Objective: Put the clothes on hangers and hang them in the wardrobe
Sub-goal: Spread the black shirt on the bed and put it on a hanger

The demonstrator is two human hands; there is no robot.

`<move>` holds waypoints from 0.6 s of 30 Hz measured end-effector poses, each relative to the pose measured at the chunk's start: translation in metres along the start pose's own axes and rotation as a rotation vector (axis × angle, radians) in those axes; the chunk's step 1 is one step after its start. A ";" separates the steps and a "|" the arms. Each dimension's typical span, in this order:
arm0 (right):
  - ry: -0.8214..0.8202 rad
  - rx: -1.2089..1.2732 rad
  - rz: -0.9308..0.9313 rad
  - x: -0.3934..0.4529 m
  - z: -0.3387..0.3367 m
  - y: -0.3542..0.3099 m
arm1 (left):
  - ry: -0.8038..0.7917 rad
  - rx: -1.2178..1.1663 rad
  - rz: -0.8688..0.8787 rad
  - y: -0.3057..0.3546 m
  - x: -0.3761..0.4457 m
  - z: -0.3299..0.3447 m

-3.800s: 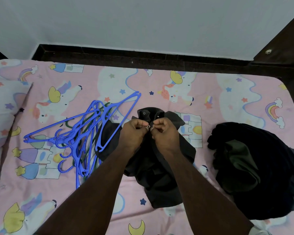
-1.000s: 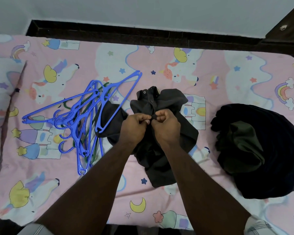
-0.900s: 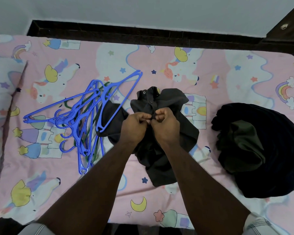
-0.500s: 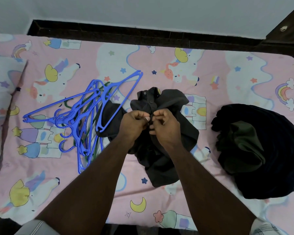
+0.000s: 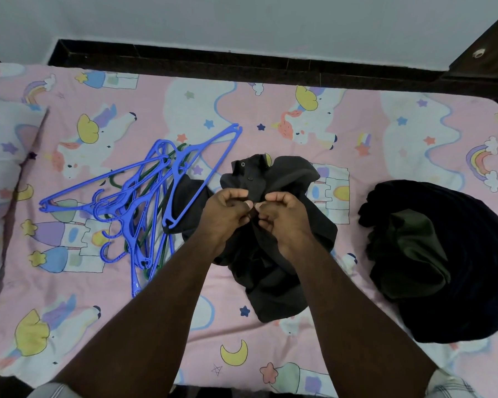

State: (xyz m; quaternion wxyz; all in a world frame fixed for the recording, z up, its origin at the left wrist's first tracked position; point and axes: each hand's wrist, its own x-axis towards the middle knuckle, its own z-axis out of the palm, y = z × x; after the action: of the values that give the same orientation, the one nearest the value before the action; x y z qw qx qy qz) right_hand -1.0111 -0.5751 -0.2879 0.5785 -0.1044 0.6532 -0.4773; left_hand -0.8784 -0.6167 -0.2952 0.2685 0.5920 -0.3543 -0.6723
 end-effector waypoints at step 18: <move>0.023 -0.474 -0.235 0.015 -0.008 0.022 | -0.104 0.895 0.177 -0.011 0.003 -0.031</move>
State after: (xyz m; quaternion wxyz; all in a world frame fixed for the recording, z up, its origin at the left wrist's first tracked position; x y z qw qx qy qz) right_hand -1.0136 -0.5693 -0.3150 0.4709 -0.3069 0.7366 -0.3761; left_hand -0.8480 -0.6170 -0.3075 0.0247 0.5827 -0.6722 -0.4561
